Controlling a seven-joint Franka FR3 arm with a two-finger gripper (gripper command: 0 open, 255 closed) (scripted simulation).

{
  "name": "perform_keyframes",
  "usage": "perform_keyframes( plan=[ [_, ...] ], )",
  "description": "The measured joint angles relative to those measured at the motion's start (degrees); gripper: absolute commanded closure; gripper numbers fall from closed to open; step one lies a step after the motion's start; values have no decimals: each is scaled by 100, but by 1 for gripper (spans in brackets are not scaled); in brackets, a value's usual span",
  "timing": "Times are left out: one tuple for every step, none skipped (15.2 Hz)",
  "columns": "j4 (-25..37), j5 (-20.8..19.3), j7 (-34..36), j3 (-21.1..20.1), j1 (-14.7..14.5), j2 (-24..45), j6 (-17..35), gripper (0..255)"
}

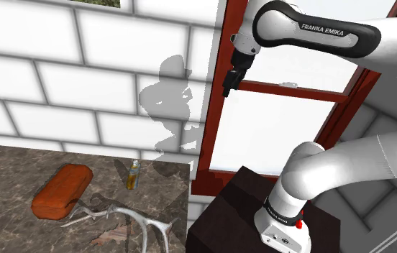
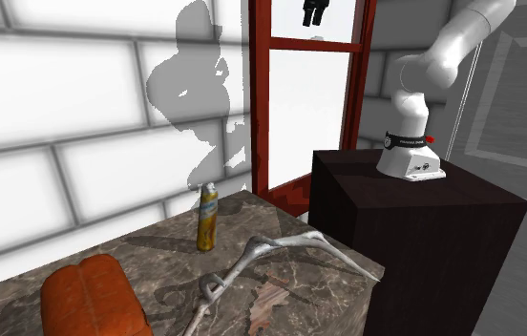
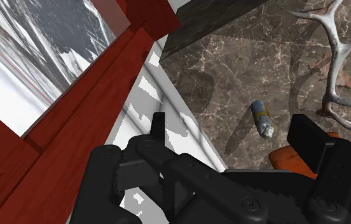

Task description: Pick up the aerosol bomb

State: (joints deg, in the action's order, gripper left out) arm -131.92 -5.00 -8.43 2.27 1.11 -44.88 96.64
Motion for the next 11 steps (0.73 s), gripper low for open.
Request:
perform_keyframes(
  plan=[
    [0, 0, 0, 0, 0, 0, 0, 0],
    [0, 27, 27, -4, -5, 61, 32, 0],
    [-10, 66, 68, -5, -13, 193, 127, 0],
    [-45, 118, 131, -23, -28, 339, 251, 0],
    [-29, 178, 198, -42, -46, 504, 342, 0],
    [-28, 243, 275, -71, -67, 676, 452, 0],
    [-69, 298, 326, -77, -80, 825, 584, 0],
    [-71, 346, 353, -63, -86, 1010, 716, 0],
    [-16, 414, 429, -95, -113, 1196, 789, 0],
    [15, 476, 481, -106, -131, 1376, 881, 0],
    [91, 551, 566, -147, -164, 1573, 949, 0]
  ],
)
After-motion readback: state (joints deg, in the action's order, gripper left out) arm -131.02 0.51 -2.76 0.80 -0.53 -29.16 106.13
